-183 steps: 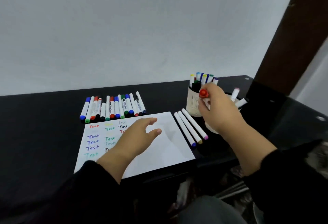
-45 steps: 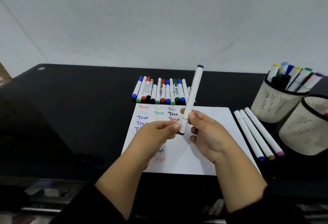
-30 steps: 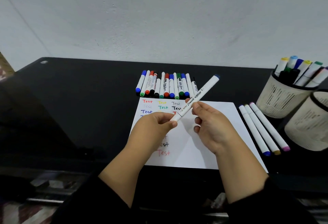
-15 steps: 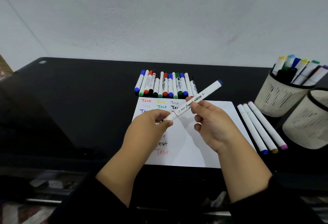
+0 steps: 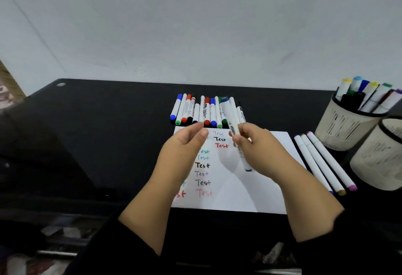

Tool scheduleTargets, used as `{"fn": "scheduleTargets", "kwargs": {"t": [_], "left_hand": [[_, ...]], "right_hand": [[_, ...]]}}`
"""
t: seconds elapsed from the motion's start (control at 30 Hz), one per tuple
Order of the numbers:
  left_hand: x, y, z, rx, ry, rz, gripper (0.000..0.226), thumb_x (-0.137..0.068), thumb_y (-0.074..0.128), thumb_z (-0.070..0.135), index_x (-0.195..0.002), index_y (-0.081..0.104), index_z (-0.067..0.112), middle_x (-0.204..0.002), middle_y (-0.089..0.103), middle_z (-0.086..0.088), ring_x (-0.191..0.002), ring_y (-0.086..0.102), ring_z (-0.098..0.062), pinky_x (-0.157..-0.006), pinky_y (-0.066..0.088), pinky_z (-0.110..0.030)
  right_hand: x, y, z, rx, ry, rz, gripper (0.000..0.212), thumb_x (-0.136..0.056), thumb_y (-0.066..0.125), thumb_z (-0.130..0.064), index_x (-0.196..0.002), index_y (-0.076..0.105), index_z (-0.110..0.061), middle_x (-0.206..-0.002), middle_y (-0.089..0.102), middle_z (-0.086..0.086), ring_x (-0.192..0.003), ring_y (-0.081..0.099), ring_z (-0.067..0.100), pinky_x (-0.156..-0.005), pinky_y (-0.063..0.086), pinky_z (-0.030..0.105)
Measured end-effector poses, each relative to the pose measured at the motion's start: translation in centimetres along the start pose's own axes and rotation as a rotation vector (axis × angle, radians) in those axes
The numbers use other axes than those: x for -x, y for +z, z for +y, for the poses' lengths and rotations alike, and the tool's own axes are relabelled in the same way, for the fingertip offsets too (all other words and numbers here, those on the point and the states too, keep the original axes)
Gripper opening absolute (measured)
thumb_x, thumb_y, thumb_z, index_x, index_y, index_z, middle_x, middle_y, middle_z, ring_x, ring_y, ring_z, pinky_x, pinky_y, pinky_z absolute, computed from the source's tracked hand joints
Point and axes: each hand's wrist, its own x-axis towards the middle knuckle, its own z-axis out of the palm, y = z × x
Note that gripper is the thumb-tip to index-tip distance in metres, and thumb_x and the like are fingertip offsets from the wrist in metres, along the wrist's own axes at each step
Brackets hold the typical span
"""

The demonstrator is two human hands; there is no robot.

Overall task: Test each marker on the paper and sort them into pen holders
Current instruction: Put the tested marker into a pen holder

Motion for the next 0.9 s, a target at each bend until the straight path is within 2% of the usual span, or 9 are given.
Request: {"fn": "scheduleTargets", "kwargs": {"t": [0.1, 0.23, 0.33, 0.5, 0.57, 0.63, 0.7, 0.77, 0.9], "left_hand": [[-0.3, -0.8, 0.2, 0.146, -0.021, 0.049, 0.042, -0.087, 0.058, 0.041, -0.128, 0.053, 0.032, -0.120, 0.061, 0.014, -0.106, 0.054, 0.001, -0.068, 0.037, -0.014], [-0.3, -0.9, 0.2, -0.035, -0.061, 0.006, 0.034, -0.087, 0.061, 0.036, -0.121, 0.060, 0.032, -0.104, 0.063, 0.018, -0.086, 0.054, 0.004, -0.059, 0.037, -0.014], [-0.3, -0.7, -0.2, -0.236, -0.073, -0.021, 0.023, -0.087, 0.062, 0.035, -0.111, 0.065, 0.034, -0.088, 0.063, 0.018, -0.068, 0.053, -0.001, -0.049, 0.038, -0.015], [-0.3, -0.8, -0.2, -0.376, -0.093, -0.060, 0.023, -0.088, 0.061, 0.038, -0.111, 0.064, 0.036, -0.078, 0.061, 0.013, -0.051, 0.043, -0.003, -0.040, 0.035, -0.014], [-0.3, -1.0, -0.2, -0.380, -0.097, -0.046, 0.015, -0.089, 0.060, 0.037, -0.103, 0.066, 0.037, -0.077, 0.063, 0.008, -0.050, 0.042, -0.006, -0.040, 0.036, -0.015], [-0.2, -1.0, -0.3, -0.333, -0.091, -0.002, 0.006, -0.089, 0.060, 0.037, -0.088, 0.065, 0.038, -0.084, 0.067, 0.002, -0.057, 0.047, -0.010, -0.049, 0.042, -0.022], [-0.1, -1.0, -0.4, -0.241, -0.092, 0.039, 0.010, -0.089, 0.060, 0.037, -0.081, 0.064, 0.039, -0.084, 0.068, 0.006, -0.068, 0.055, -0.009, -0.054, 0.044, -0.025], [0.0, -0.9, -0.3, -0.150, -0.104, 0.045, 0.009, -0.089, 0.059, 0.036, -0.081, 0.063, 0.039, -0.080, 0.068, 0.015, -0.076, 0.059, 0.000, -0.055, 0.041, -0.022], [0.1, -0.4, -0.2, -0.069, -0.123, -0.007, 0.011, -0.088, 0.060, 0.035, -0.077, 0.062, 0.037, -0.073, 0.069, 0.018, -0.077, 0.061, 0.005, -0.059, 0.035, -0.017]], "right_hand": [[-0.1, 0.2, -0.1, 0.411, -0.108, -0.010, 0.021, -0.102, 0.037, -0.028, -0.112, 0.055, -0.027, -0.095, 0.047, -0.008, -0.089, 0.033, 0.017, -0.073, 0.036, 0.030], [-0.2, 0.7, 0.1, 0.666, -0.241, 0.049, 0.034, -0.102, 0.037, -0.026, -0.132, 0.047, -0.039, -0.121, 0.048, -0.009, -0.093, 0.021, 0.015, -0.080, 0.024, 0.028], [-0.1, 1.5, 0.9, 0.637, -0.327, 0.156, 0.036, -0.100, 0.044, -0.024, -0.133, 0.051, -0.037, -0.121, 0.050, -0.008, -0.093, 0.020, 0.015, -0.079, 0.021, 0.029], [-0.4, 2.7, 2.0, 0.474, -0.527, 0.421, 0.020, -0.078, 0.066, -0.013, -0.095, 0.076, -0.015, -0.084, 0.067, 0.002, -0.074, 0.049, 0.032, -0.057, 0.038, 0.034], [-0.4, 3.2, 2.0, 0.391, -0.531, 0.464, 0.018, -0.078, 0.068, -0.012, -0.094, 0.075, -0.013, -0.089, 0.065, 0.002, -0.080, 0.049, 0.028, -0.060, 0.041, 0.030], [0.0, 3.2, 1.5, 0.201, -0.421, 0.503, 0.013, -0.081, 0.072, -0.012, -0.094, 0.071, -0.014, -0.099, 0.056, 0.000, -0.093, 0.040, 0.017, -0.072, 0.034, 0.014], [0.6, 3.2, 1.0, 0.007, -0.262, 0.521, 0.011, -0.085, 0.070, -0.023, -0.089, 0.060, -0.019, -0.097, 0.047, -0.007, -0.091, 0.040, 0.008, -0.068, 0.032, 0.006], [0.9, 3.2, 0.5, -0.212, -0.014, 0.463, 0.021, -0.087, 0.065, -0.035, -0.086, 0.051, -0.020, -0.087, 0.048, -0.007, -0.079, 0.045, 0.008, -0.061, 0.035, 0.009], [0.7, 2.9, -0.6, -0.691, 0.410, 0.127, 0.041, -0.084, 0.061, -0.053, -0.097, 0.061, -0.014, -0.074, 0.050, -0.004, -0.063, 0.040, 0.011, -0.053, 0.033, 0.021]]}}
